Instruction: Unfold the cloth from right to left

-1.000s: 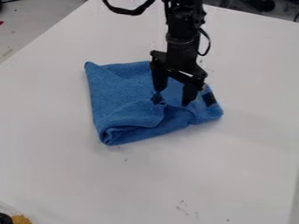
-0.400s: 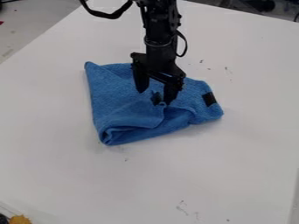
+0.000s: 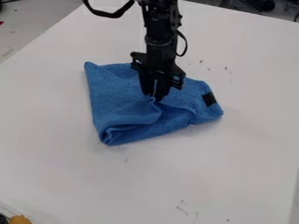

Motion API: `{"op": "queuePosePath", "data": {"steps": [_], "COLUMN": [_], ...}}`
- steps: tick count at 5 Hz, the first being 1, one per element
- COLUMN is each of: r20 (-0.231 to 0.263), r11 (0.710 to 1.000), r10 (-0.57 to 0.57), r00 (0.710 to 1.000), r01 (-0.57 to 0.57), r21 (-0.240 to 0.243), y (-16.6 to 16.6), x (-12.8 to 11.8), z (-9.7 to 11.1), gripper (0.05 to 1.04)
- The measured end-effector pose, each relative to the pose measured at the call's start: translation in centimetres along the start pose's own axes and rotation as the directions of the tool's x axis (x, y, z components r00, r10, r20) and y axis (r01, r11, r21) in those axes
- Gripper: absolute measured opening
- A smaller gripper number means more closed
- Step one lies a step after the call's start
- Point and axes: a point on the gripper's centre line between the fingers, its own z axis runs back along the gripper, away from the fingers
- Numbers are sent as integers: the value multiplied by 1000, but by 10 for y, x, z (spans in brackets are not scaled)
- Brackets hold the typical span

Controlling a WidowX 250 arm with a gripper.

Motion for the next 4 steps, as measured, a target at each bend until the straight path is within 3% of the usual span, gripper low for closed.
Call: {"op": "queuePosePath", "data": {"steps": [1,2,3,4], "r20": [-14,-25,44,75], "r11": [1000,999,992,974], "r10": [2,32,98,195], "r00": [1000,999,994,978], "r01": [-2,-31,-101,-201], "r21": [12,44,81,99], "y": [2,7,28,50], "x": [-2,-8,-31,-66], "z": [1,16,37,46], "gripper": [154,71,63,63]}}
